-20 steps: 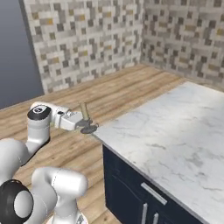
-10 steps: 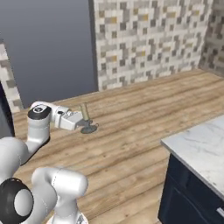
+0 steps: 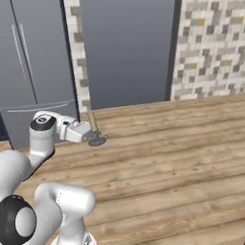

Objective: Pick the candle and candle from the dining table and place them in the open cabinet. Close the cabinet after placing the objects.

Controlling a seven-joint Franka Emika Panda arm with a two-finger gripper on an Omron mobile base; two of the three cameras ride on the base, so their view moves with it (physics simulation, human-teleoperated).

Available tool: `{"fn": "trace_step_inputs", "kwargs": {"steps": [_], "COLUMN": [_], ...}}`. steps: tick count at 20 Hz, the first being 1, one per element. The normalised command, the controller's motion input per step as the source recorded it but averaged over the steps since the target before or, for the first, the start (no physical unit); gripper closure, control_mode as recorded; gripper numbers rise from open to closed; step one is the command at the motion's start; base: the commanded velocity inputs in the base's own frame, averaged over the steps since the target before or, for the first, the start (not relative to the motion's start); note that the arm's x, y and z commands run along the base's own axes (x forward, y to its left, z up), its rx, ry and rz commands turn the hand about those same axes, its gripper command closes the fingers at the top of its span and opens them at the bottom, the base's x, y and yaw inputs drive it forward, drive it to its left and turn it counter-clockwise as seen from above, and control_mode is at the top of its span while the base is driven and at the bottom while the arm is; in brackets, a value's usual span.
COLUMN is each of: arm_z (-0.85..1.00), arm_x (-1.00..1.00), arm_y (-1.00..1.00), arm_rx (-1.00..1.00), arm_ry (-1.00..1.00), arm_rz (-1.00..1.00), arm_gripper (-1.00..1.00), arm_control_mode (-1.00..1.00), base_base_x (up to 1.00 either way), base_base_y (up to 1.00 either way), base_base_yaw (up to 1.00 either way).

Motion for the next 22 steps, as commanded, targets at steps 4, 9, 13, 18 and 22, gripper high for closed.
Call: {"fn": "trace_step_inputs", "kwargs": {"steps": [4,9,13,18,22], "arm_z": [0.00,0.00,0.00,0.00,0.00], "arm_x": [0.00,0.00,0.00,0.00,0.00], "arm_y": [0.00,0.00,0.00,0.00,0.00], "arm_rx": [0.00,0.00,0.00,0.00,0.00], "arm_ry": [0.00,0.00,0.00,0.00,0.00], "arm_rz": [0.00,0.00,0.00,0.00,0.00], "arm_gripper": [1.00,1.00,1.00,1.00,1.00], "arm_control_mode": [1.00,1.00,1.00,1.00,1.00], "base_base_x": [-0.38,-0.42,-0.10,-0.15,0.33], "base_base_y": [0.97,0.71,0.37,0.51,0.09], "base_base_yaw": [0.42,0.38,0.18,0.31,0.41]}}
